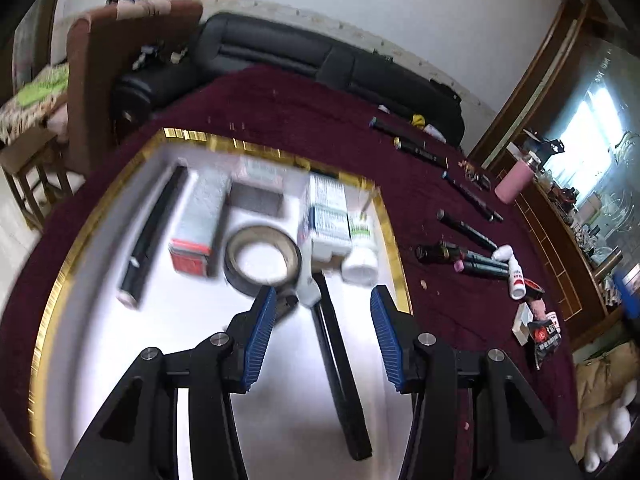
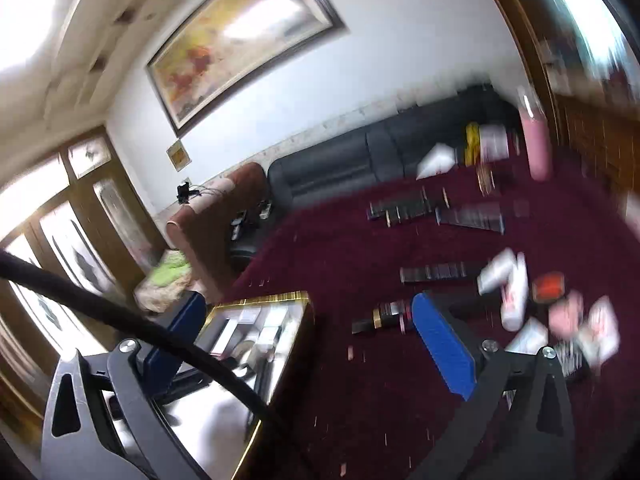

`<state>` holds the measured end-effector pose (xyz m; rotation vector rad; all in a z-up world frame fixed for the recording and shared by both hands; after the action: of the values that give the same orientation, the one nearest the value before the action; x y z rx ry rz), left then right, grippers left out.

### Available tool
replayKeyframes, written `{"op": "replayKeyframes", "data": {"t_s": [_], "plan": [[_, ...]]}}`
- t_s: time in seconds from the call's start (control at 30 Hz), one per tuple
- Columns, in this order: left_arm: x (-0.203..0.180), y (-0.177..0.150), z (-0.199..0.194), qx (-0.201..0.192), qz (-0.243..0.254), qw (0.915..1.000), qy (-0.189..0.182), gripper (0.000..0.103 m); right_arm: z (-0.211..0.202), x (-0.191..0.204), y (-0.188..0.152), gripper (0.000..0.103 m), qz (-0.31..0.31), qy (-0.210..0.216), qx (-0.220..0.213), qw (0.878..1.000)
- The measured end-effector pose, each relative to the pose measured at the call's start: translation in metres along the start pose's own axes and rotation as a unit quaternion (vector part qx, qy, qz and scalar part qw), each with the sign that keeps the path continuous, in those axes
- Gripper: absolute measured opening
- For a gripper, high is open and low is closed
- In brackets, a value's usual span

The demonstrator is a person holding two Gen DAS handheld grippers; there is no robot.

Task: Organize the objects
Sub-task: 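Move both grippers back over the clutter on the table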

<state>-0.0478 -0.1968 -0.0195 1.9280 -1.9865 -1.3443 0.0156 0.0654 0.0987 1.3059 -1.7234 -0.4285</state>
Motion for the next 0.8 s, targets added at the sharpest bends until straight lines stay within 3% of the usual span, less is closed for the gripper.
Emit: {"op": "replayKeyframes", "data": {"t_s": [0.1,0.23,0.33,0.47,0.67,0.8], "plan": [[-0.006,-0.002,-0.006,-0.006,0.009,0.9999,0.001,0.043,-0.003,-0.058,-0.011,0.103,0.052,-0.031,0.023,0.998],[-0.015,-0.029,0.004,0.035,0.017,0.9992,0.001,0.043,-0.018,-0.114,-0.032,0.102,0.085,-0.063,0.036,0.994],[-0.04,-0.028,-0.004,0.031,0.013,0.9987,-0.038,0.043,-0.019,-0.139,-0.039,0.102,0.1,-0.081,0.046,0.991],[-0.106,0.0,-0.006,0.025,0.067,0.9938,-0.086,0.043,-0.011,-0.157,-0.037,0.102,0.115,-0.088,0.042,0.989],[-0.172,0.019,0.075,0.091,0.159,0.9814,-0.056,0.043,-0.005,-0.175,-0.035,0.102,0.091,-0.108,0.02,0.99],[-0.179,0.028,0.149,0.14,0.182,0.9731,-0.017,0.043,-0.005,-0.177,-0.034,0.102,0.079,-0.099,0.005,0.992]]}}
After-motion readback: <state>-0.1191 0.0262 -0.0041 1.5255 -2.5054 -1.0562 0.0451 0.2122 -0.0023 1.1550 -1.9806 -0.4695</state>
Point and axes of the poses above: each gripper's, at about its wrist camera, not at the fingertips, and z roughly the way its jaws point, x to its left, y to its top, the point moved 10 cm from there along z, roughly the way its jaws point, and after that the axes turned 12 degrees about -y, right-handed, at the moved point
